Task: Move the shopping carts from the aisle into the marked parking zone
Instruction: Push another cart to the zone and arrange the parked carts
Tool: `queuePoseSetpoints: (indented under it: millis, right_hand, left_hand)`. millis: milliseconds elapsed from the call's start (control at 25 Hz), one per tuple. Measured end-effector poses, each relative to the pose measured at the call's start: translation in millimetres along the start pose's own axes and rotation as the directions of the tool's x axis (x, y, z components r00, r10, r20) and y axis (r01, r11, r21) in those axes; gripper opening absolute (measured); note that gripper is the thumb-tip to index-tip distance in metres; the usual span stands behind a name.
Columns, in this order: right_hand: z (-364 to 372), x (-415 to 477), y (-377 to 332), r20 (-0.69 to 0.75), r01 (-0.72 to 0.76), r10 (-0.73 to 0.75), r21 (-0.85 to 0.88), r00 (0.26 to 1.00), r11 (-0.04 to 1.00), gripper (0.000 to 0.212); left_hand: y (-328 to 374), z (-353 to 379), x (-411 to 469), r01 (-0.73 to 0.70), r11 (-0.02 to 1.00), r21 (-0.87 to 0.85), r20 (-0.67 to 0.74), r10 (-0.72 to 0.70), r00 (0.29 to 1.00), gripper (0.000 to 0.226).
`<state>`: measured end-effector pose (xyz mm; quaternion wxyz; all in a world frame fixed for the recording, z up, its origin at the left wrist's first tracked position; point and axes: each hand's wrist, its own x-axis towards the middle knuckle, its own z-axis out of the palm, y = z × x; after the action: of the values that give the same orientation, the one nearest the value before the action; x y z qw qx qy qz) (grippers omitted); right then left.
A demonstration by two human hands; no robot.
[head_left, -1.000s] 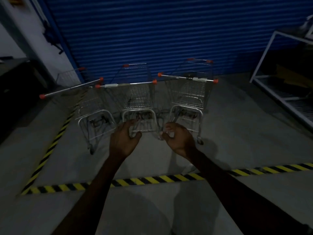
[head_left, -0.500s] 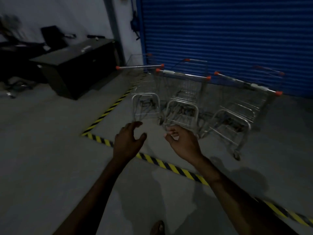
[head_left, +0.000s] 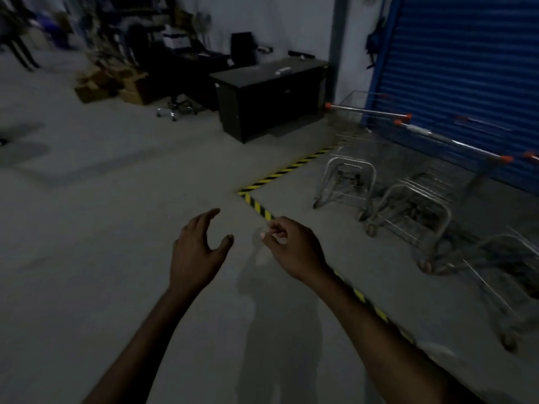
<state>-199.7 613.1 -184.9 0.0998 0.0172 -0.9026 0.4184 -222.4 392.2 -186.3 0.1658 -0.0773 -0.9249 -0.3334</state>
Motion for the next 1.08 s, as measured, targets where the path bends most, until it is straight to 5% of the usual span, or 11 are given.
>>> queuePoseSetpoints:
  millis: [440, 840, 1080]
  right_hand:
    - [212.6, -50.6, -204.8, 0.258, 0.208, -0.236, 0.133, 0.937, 0.969, 0.028]
    - [387.4, -141.5, -381.1, 0.427, 0.396, -0.478, 0.271, 0.767, 0.877, 0.033]
    - [478.9, -172.2, -464.7, 0.522, 0.496, -0.610, 0.357, 0.597, 0.791, 0.046]
  left_hand:
    - [-175.8, -215.0, -130.0, 0.289, 0.941, 0.176, -0.243, -0.243, 0.939, 0.067]
    - [-304.5, -385.4, -270.6, 0.539, 0.805, 0.249, -0.457, -0.394, 0.798, 0.074]
    - [-354.1, -456.4, -329.4, 0.711, 0.674, 0.199, -0.596, -0.493, 0.634, 0.081]
